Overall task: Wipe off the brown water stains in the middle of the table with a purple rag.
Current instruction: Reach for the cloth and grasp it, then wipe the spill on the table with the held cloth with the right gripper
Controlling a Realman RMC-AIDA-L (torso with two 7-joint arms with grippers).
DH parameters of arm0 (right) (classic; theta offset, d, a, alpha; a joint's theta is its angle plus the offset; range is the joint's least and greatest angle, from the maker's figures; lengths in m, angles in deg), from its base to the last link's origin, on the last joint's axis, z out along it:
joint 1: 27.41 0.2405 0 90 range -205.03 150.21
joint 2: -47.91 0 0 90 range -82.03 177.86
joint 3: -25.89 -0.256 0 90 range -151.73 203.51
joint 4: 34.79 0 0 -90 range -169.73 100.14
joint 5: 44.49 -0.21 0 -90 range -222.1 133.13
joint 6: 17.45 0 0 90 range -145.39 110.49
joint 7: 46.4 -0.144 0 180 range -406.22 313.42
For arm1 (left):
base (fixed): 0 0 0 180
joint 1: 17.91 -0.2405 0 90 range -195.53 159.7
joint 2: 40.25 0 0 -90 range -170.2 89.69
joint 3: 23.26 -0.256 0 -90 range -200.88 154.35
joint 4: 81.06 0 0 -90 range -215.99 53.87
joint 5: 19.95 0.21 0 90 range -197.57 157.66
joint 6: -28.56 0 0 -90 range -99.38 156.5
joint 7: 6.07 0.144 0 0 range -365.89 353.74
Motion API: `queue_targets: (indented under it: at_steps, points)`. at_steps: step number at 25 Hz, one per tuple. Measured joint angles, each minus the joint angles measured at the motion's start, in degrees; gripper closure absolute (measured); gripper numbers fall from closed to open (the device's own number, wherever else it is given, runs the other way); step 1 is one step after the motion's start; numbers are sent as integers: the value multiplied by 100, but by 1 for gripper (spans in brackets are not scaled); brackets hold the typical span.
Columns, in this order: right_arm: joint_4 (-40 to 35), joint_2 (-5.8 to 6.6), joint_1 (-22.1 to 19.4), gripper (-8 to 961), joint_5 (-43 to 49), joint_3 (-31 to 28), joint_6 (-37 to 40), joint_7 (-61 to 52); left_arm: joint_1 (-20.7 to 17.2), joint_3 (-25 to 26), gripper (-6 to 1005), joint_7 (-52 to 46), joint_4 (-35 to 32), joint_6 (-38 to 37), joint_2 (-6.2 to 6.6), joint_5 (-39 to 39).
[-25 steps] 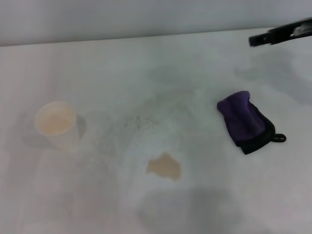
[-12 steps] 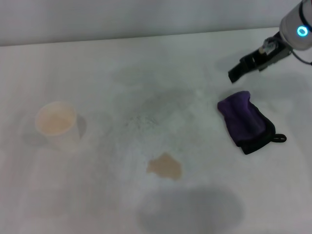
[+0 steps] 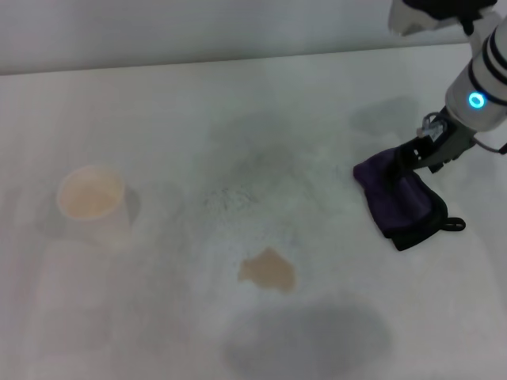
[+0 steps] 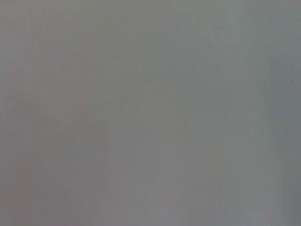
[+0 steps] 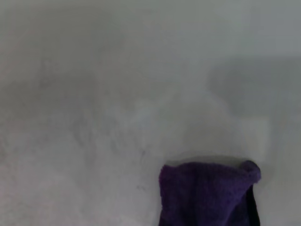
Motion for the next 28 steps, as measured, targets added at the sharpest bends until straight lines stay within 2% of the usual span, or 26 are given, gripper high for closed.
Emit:
queue_targets:
  at_steps: [8,20,28]
  points:
    - [649,-4,54,173,10,94,482,124,5,-48,120,319,-3,21,-20,25]
    - [1024,-13,110,260,-18,272,824,134,-10,-53,122,351,0,60,-13,29]
    - [1099,-14,176,429,-35,360,856,99,-14,-52,123,355,2,173,-21,29]
